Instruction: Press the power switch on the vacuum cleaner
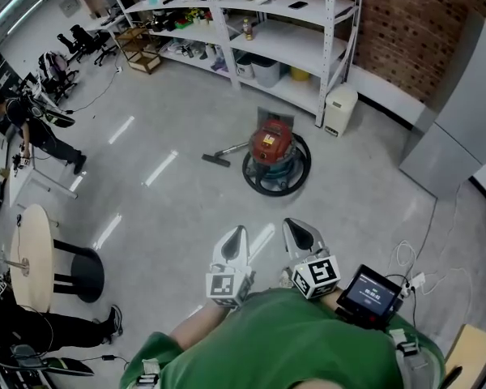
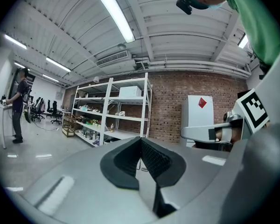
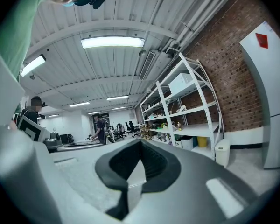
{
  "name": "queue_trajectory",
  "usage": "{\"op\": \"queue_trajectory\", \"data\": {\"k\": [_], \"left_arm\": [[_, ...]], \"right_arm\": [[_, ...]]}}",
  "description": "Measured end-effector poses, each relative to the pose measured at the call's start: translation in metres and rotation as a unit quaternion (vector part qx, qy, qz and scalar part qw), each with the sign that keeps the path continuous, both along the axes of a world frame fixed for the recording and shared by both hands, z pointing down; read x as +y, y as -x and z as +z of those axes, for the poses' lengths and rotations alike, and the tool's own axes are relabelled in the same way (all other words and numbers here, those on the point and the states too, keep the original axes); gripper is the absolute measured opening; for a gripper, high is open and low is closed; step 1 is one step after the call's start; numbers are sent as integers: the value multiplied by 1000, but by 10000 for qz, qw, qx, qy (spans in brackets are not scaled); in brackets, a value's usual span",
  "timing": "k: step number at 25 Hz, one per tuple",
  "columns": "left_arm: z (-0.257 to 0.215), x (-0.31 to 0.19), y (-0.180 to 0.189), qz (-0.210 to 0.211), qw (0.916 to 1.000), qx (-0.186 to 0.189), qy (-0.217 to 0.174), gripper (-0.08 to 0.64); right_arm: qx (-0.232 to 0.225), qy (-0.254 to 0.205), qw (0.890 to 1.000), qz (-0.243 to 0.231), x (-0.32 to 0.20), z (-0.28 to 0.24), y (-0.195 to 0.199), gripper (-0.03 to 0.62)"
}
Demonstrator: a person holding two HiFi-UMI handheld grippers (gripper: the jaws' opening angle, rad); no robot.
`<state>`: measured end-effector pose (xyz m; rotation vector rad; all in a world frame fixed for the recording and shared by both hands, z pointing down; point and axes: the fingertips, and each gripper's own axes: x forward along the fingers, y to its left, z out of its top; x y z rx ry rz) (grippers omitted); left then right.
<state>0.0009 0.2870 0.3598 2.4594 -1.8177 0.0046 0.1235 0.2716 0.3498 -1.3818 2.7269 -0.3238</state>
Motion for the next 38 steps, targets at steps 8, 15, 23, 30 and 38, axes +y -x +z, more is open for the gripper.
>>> {"op": "queue_trajectory", "data": {"k": [8,15,23,30,38], "left_arm": [[-4,-38,-7,-173,9998,-33,34,8],[-1,-65,10,-247,9995,-18,172,8],[7,-129,43,14,9997,185,188,8],[13,-190,85,357,9986,299,239,8],[22,-238,127,761,9960,319,337,8]], "right_arm": [[7,171,9998,-53,-44,6,-7,2],[139,508,9985,-151,-72,22,11,2],[251,736,9969,102,-126,32,45,2],[390,691,9959,435,-178,28,87,2],[509,727,9930,784,-220,32,127,2]]}}
